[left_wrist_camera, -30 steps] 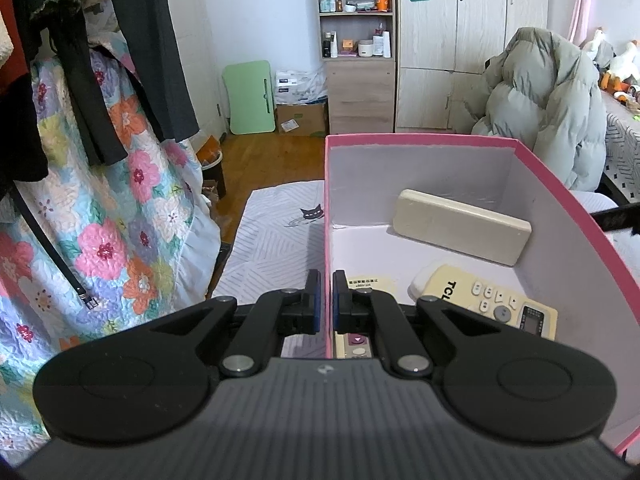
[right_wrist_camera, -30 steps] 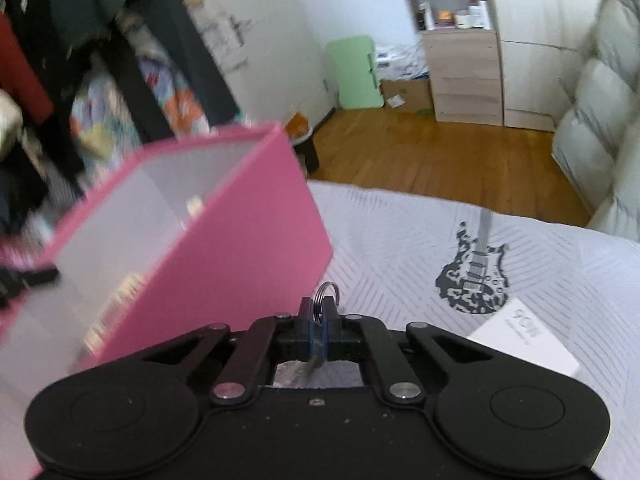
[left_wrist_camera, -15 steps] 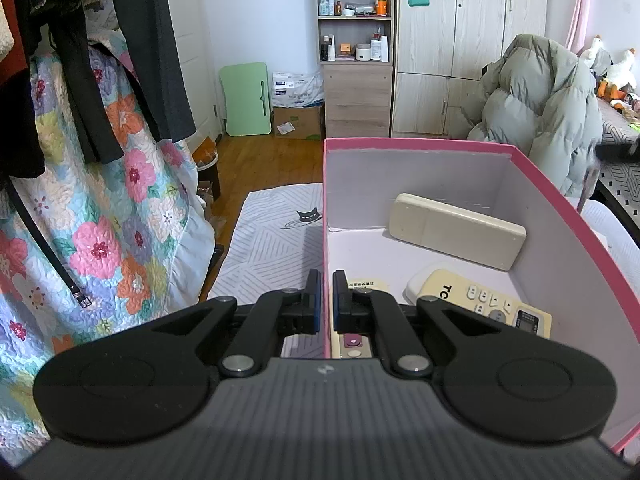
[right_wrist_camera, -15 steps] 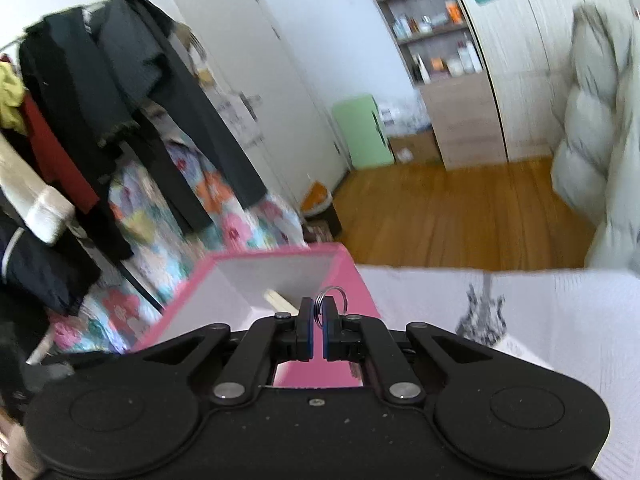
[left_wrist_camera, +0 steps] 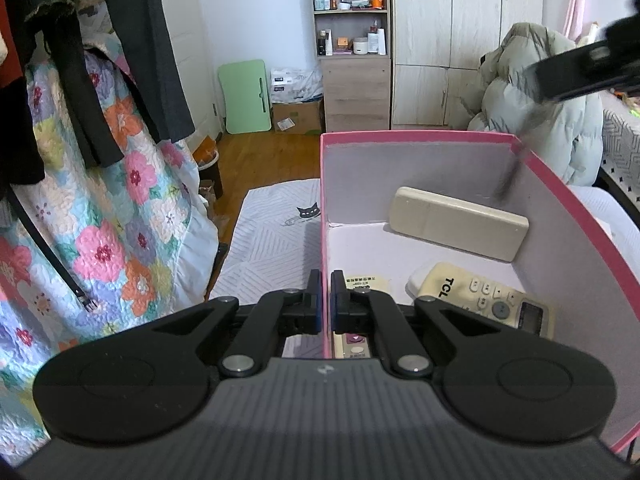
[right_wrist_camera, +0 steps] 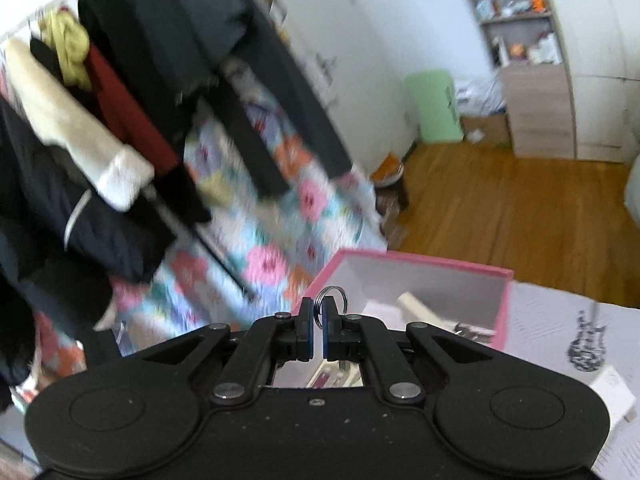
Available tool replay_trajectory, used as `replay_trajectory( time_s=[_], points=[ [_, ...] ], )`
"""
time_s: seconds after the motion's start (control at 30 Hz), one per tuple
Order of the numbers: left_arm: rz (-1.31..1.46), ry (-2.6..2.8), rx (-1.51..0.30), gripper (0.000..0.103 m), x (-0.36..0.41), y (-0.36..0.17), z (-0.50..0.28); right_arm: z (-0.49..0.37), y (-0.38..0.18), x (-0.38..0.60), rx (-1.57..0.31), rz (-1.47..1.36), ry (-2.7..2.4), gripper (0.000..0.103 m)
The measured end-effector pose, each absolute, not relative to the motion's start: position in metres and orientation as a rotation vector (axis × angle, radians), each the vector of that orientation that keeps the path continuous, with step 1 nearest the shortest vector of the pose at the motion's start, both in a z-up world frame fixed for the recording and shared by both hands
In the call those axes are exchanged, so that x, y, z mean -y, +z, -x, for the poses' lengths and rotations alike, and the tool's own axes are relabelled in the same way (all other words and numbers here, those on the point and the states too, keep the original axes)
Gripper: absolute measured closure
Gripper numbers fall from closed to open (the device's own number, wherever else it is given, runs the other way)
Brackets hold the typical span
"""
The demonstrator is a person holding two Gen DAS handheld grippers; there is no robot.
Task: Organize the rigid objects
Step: 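Lift the keys with the right gripper and drop them into the pink box, then move the right gripper to the white wall charger and grasp it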
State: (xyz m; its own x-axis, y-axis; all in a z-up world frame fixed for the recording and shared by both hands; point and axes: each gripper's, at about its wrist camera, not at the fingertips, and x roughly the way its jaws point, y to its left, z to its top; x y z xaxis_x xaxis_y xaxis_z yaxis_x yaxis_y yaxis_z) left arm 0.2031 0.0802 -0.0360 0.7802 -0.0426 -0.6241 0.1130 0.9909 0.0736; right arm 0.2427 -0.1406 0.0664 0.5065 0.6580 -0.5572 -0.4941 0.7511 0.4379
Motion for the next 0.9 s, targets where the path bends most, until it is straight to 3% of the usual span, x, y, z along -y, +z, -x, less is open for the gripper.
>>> replay_trajectory(
  time_s=[0.3, 0.4, 0.9],
  points=[
    [-0.113, -0.081, -0.669, 0.100, -0.079, -0.035, -0.202, -0.288, 0.011, 0.091, -0.941, -0.190, 0.647, 0.097],
    [-0.117, -0.078, -0.683, 0.100, -0.079, -0.035, -0.203, -0.303, -0.004, 0.089, -1.012, -0.269, 0.616, 0.091],
    [-0.114, -0.093, -0.681, 0.100, -0.080, -0.035, -0.206, -0.238, 0.038, 0.235, -0.764, -0.398, 0.445, 0.069]
  ],
)
